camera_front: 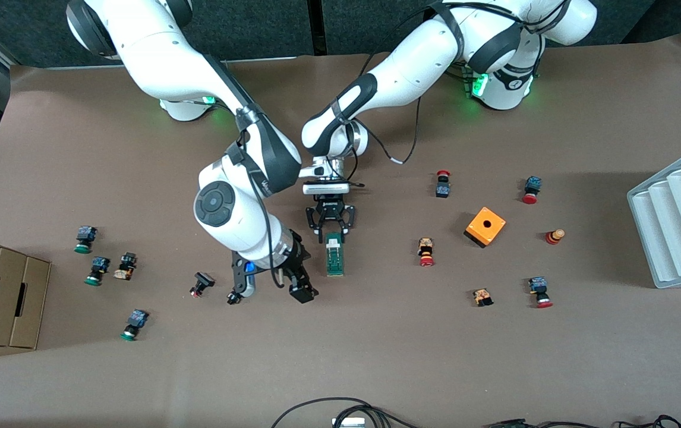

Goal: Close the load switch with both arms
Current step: 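Grasp the switch base with the left gripper while the right gripper reaches the lever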

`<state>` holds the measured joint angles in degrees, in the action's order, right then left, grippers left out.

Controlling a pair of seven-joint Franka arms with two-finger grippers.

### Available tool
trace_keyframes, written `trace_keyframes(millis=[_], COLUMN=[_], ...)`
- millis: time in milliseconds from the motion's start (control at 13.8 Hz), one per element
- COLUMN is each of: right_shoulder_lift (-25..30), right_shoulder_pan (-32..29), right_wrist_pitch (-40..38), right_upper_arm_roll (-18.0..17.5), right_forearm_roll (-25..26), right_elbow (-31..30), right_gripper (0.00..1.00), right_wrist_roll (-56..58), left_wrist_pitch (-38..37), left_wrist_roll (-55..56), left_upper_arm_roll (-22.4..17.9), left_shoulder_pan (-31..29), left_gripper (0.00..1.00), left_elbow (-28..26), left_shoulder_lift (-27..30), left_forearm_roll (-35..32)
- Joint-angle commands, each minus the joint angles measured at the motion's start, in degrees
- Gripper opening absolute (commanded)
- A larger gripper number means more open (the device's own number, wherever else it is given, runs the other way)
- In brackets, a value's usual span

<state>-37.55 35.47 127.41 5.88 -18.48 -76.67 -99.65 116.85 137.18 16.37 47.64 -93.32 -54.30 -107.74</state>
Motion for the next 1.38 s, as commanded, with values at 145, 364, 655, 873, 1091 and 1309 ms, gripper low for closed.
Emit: trace_keyframes(millis=[145,364,655,873,1091,1309], right_shoulder_lift=[-1.21,-1.12,-1.21,-2.17,-2.97,-3.14], right_shoulder_pan=[2.4,2.84,4.95,6.01,8.12,9.35], right_wrist_pitch=[0.38,0.38,0.82,1.88,3.28,5.3], right_upper_arm_roll=[0.8,0.8,0.8,0.89,1.5,1.68], right_forearm_roll=[0.73,0.73,0.82,1.08,1.08,1.17], right_elbow=[-2.16,-4.45,-7.35,-8.32,-9.98,-11.57], right_gripper=[0.98,0.98,0.97,0.96,0.93,0.91], right_wrist_roll=[-3.96,-4.23,-4.41,-5.29,-5.55,-7.84], left_wrist_pitch=[-0.31,-0.31,-0.31,-0.31,-0.31,-0.31], left_wrist_roll=[0.72,0.72,0.72,0.72,0.72,0.81], left_upper_arm_roll=[0.25,0.25,0.25,0.25,0.25,0.25], left_shoulder_pan=[0.08,0.17,0.17,0.17,0.17,0.17], left_gripper=[0.56,0.55,0.55,0.55,0.55,0.55], left_elbow=[1.29,1.3,1.3,1.3,1.3,1.3], left_shoulder_lift=[-0.89,-1.24,-1.16,-1.16,-1.16,-1.16], left_forearm_roll=[-0.98,-1.07,-0.98,-0.98,-1.07,-0.98])
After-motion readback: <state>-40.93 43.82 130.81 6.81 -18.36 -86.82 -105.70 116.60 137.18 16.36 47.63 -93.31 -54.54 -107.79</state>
